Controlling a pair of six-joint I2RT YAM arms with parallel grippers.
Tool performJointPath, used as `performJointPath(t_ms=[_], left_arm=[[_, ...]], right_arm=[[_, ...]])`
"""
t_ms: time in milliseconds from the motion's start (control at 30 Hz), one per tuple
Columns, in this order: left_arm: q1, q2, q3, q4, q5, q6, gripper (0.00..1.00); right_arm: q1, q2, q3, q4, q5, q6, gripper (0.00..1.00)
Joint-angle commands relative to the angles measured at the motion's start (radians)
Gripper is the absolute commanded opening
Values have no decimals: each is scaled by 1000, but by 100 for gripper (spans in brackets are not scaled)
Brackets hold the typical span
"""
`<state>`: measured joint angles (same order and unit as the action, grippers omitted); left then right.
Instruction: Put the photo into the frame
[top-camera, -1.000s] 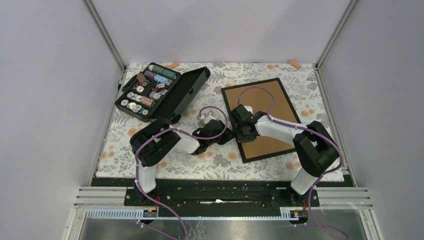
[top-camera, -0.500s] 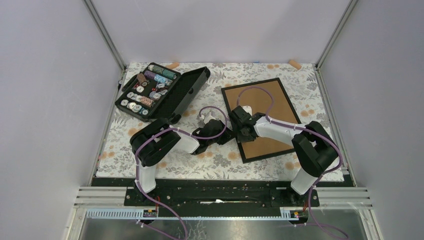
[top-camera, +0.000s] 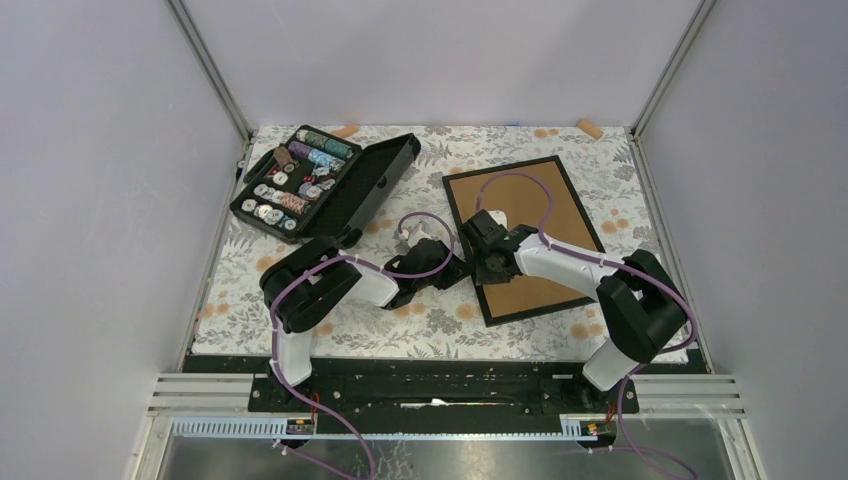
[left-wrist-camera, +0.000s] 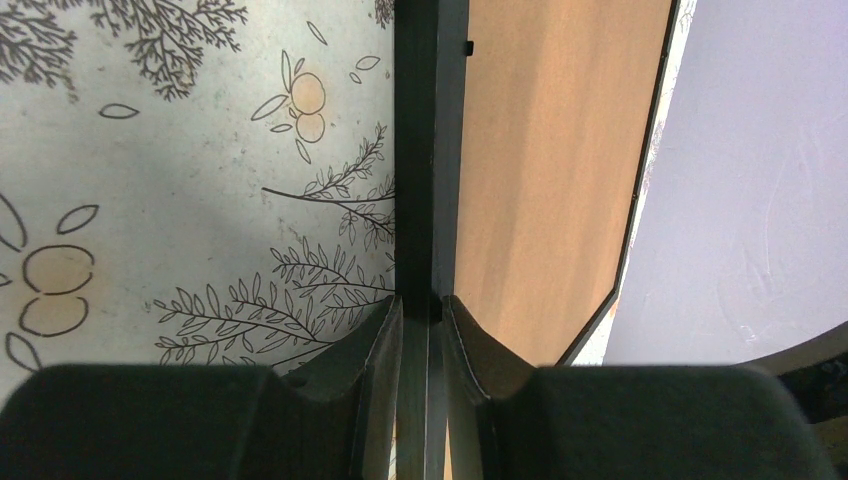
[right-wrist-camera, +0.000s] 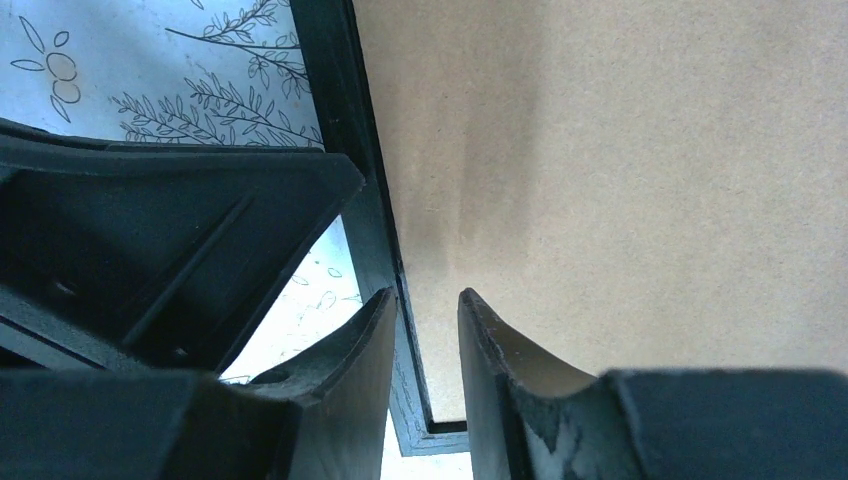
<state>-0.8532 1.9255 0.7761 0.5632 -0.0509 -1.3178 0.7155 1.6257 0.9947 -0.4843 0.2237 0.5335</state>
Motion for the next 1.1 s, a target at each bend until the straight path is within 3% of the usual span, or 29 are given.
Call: performJointPath(t_ms=[0, 500, 1067], left_arm=[[10, 101, -80, -385, -45, 77, 26], [10, 104, -76, -393, -45, 80, 26], [11, 106, -77, -396, -48, 78, 26]], right_arm=[[4, 1, -8, 4, -14, 11, 37], [4, 92, -4, -21, 78, -1, 30], [3, 59, -45, -60, 121, 8, 28]])
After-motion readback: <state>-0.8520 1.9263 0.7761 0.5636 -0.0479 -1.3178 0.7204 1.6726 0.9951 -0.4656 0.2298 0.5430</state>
